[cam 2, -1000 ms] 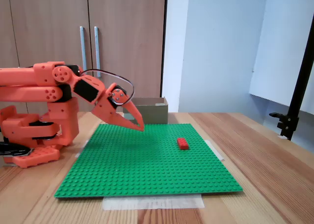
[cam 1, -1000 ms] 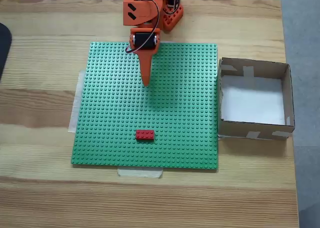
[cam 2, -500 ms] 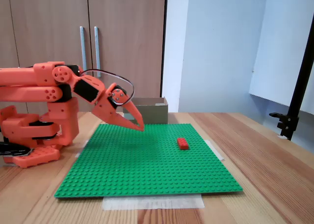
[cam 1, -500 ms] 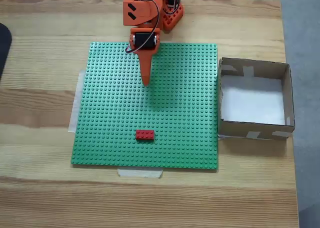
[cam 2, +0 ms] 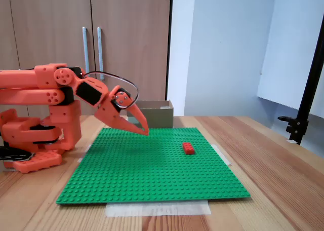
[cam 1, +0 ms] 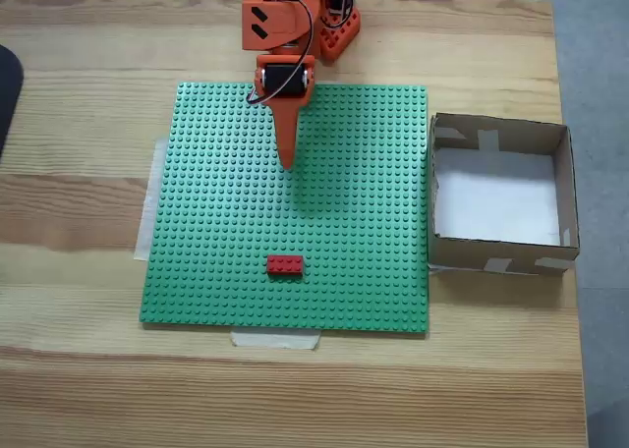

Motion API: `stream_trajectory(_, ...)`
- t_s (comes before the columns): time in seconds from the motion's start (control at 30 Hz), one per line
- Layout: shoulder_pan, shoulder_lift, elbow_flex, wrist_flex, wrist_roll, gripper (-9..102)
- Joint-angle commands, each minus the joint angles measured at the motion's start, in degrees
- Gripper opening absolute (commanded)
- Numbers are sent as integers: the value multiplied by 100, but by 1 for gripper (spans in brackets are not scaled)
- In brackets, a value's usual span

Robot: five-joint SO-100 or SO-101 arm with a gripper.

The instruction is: Pick the red lego block and put it in the box.

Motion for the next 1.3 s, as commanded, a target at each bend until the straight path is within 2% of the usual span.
stream_trajectory(0.0,26,44,167,-70,26,-1)
stream_trajectory(0.6,35,-44,123,-88,26,-1)
stream_trajectory(0.87,35,-167,-246,-132,334,-1)
stream_trajectory(1.27,97,-940,-1169,-246,-176,-1)
